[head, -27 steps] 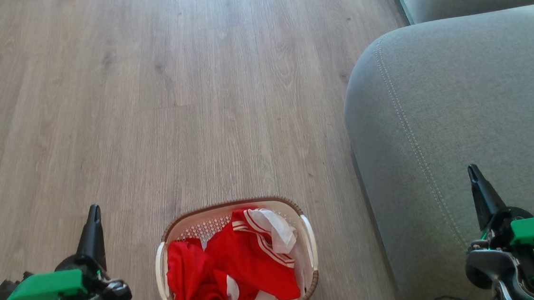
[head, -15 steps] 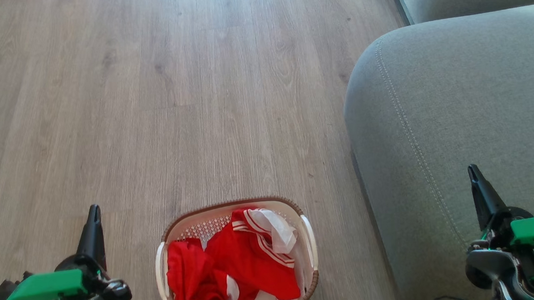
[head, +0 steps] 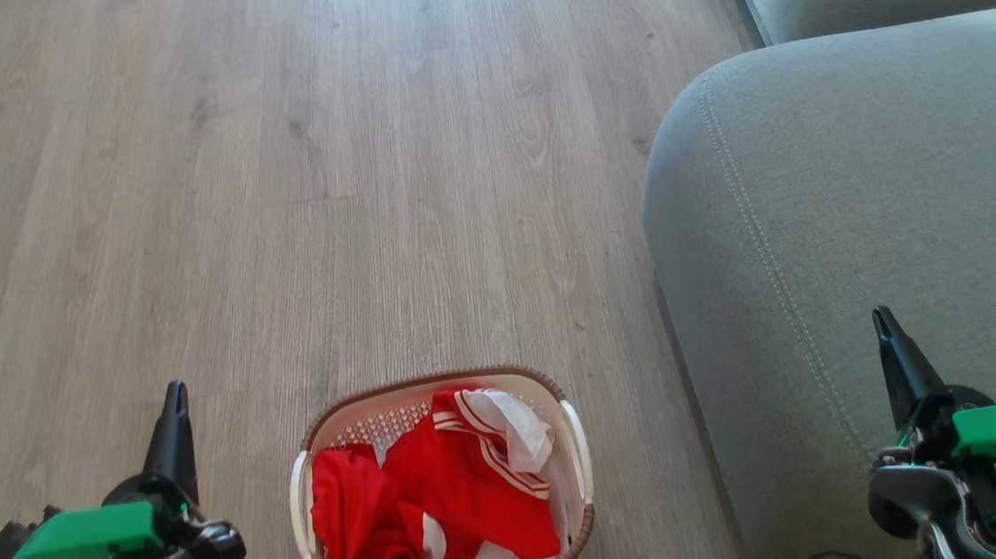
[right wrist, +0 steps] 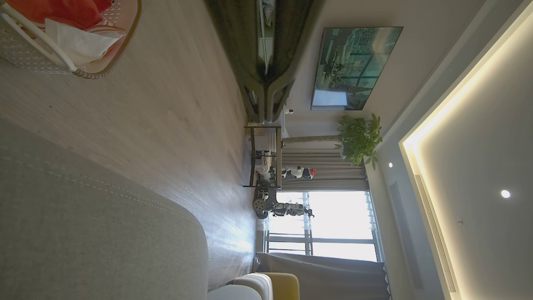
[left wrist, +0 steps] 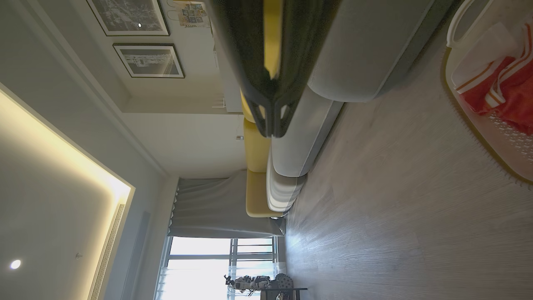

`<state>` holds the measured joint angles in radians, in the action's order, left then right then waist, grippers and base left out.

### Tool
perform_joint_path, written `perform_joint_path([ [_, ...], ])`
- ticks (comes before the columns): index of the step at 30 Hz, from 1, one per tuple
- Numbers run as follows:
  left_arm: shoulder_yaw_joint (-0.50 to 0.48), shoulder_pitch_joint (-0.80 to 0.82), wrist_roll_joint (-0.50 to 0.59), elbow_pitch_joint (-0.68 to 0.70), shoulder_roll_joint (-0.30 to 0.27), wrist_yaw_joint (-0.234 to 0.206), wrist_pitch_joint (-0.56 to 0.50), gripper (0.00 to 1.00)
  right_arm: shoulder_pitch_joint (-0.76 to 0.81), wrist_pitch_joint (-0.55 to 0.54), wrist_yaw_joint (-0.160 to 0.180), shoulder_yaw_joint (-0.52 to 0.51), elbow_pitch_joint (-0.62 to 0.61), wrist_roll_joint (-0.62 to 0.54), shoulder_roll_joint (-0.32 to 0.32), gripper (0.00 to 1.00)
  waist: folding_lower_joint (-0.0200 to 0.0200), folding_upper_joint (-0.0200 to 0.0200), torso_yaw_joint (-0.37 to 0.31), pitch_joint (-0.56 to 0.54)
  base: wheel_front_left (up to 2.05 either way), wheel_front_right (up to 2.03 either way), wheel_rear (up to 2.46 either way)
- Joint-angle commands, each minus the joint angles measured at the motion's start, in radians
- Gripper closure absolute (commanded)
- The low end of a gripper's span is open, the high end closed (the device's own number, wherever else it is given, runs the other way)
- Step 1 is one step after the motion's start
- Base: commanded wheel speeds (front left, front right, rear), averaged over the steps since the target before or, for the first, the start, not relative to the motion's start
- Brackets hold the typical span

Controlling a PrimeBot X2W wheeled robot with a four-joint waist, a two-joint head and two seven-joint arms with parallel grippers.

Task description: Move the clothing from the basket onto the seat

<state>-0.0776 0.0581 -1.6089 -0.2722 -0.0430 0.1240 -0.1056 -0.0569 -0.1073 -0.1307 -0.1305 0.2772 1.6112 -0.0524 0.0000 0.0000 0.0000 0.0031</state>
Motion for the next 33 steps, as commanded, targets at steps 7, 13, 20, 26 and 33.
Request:
perform_joint_path([
  [7, 0.007, -0.020, 0.001, -0.036, 0.002, -0.001, 0.009, 0.00, 0.020, 0.003, 0.000, 0.007, 0.036, 0.003, 0.000, 0.00, 0.0000, 0.0000, 0.000, 0.000, 0.00, 0.00, 0.00],
  [13, 0.014, -0.021, 0.001, -0.024, 0.002, 0.000, 0.024, 0.00, 0.020, 0.011, 0.000, 0.011, 0.019, 0.007, 0.000, 0.00, 0.0000, 0.0000, 0.001, 0.000, 0.00, 0.00, 0.00],
  [20, 0.020, -0.020, 0.019, 0.000, 0.001, 0.000, 0.045, 0.00, 0.019, 0.028, 0.000, 0.010, -0.010, 0.009, 0.001, 0.00, 0.0000, 0.0000, 0.001, 0.001, 0.00, 0.00, 0.00],
  [26, 0.025, -0.018, 0.064, 0.029, 0.001, -0.003, 0.062, 0.00, 0.018, 0.051, 0.000, 0.020, -0.040, -0.029, -0.010, 0.00, 0.0000, 0.0000, 0.002, 0.002, 0.00, 0.00, 0.00],
  [33, 0.035, -0.017, 0.145, 0.069, 0.000, -0.018, 0.083, 0.00, 0.016, 0.080, 0.000, 0.052, -0.077, -0.094, -0.035, 0.00, 0.0000, 0.0000, 0.002, 0.003, 0.00, 0.00, 0.00],
])
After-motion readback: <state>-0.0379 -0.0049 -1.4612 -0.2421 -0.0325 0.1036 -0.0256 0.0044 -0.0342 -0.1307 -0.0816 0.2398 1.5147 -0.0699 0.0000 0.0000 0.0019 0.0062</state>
